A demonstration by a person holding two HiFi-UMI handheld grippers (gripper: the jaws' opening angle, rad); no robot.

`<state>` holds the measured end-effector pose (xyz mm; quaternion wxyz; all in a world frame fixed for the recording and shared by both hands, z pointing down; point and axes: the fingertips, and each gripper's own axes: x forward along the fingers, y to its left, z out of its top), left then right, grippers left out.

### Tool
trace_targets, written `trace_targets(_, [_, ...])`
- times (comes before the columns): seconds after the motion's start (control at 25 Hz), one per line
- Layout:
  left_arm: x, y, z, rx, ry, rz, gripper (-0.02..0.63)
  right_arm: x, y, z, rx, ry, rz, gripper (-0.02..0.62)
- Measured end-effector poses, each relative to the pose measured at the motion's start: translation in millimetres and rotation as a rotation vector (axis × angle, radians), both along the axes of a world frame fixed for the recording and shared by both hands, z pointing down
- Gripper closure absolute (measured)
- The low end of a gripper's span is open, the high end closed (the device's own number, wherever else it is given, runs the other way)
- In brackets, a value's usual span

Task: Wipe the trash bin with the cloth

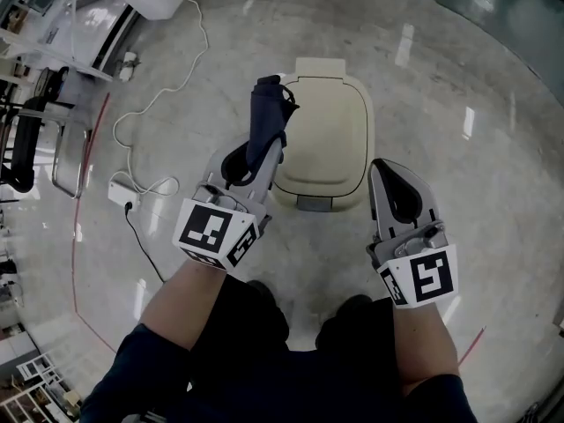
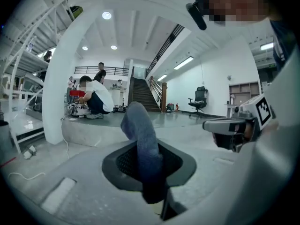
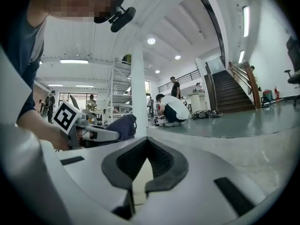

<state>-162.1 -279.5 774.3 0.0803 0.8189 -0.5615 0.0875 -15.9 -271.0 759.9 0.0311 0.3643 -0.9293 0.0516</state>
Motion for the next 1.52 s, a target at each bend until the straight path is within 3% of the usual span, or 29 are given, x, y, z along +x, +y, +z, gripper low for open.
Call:
trace_targets(0.28, [-20.5, -59.0, 49.5, -0.091, -0.251, 0.075, 0.54, 6.3, -5.7, 22.1, 0.037, 0.035, 0.0, 0.586])
trace_targets(0.52, [-20.9, -94.9, 70.2, -0.174, -0.486, 0.189, 0.54, 6.0, 2.3, -1.0, 0.068, 0.043, 0.006, 0.586])
trace_targets(0.8, [-1.0, -85.4, 86.3, -0.191, -0.706, 0.374, 0.54, -3.4, 14.6, -16.3, 0.105, 0.092, -0.048, 0.586])
trace_targets(0.96, [18.0, -46.2, 84.6, -0.175, -0.728, 0.471, 0.54, -3.2, 11.9, -13.5, 0.091, 0.1, -0.052, 0.586])
trace_targets(1.36, [64.4, 61.6, 90.0, -0.242, -0.604, 0.63, 0.54, 3.8, 2.5, -2.2, 0.057, 0.087, -0.027, 0.586])
trace_targets(1.52, [79.5, 78.1, 87.4, -0.243, -0.585, 0.668, 0.54, 13.9, -7.5, -4.6, 0.058, 0.05, 0.018, 0.586])
